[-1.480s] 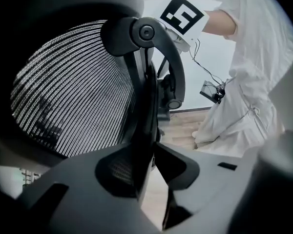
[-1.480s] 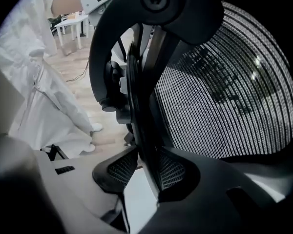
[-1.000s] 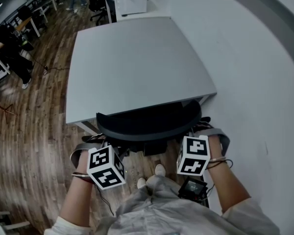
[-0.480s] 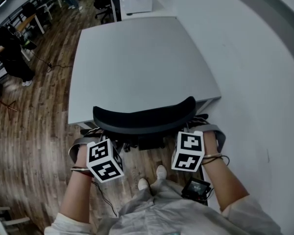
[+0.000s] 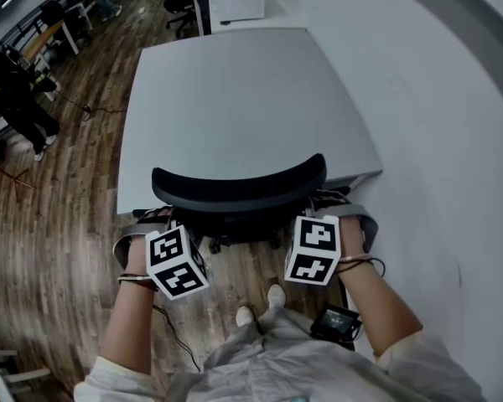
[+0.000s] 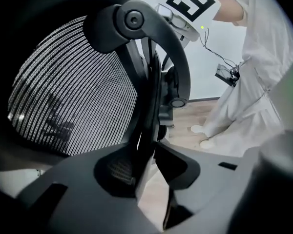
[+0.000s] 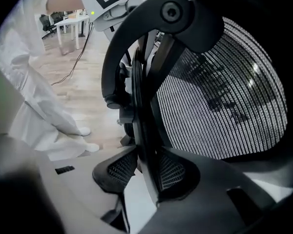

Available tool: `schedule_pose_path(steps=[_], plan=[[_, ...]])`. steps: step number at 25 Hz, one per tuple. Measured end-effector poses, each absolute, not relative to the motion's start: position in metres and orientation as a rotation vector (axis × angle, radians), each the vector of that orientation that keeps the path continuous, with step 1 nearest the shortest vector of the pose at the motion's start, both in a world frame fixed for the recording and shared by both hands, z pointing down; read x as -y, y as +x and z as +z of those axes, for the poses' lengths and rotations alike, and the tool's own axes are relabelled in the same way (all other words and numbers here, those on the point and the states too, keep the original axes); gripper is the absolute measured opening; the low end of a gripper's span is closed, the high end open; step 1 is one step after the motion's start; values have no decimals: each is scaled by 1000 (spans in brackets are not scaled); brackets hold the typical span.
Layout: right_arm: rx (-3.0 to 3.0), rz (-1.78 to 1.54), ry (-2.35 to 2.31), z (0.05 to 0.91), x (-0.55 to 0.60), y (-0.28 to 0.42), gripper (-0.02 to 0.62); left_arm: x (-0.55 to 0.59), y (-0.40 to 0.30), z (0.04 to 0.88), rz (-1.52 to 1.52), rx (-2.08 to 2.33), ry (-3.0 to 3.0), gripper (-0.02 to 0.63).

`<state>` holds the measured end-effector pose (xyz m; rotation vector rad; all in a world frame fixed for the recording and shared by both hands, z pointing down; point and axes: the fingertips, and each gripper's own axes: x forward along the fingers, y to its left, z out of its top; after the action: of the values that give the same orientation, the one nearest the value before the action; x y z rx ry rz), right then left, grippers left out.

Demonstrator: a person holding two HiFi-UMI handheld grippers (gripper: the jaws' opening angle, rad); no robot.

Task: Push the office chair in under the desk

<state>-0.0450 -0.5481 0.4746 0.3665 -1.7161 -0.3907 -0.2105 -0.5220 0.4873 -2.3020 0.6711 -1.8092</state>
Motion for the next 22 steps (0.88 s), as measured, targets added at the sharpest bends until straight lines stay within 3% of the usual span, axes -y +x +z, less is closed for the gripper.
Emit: schedule_pose_path(steps=[22], plan=[[1706,-413,316,472,563,-41,140,529,-205,484,-1790,-669,-2326,114]])
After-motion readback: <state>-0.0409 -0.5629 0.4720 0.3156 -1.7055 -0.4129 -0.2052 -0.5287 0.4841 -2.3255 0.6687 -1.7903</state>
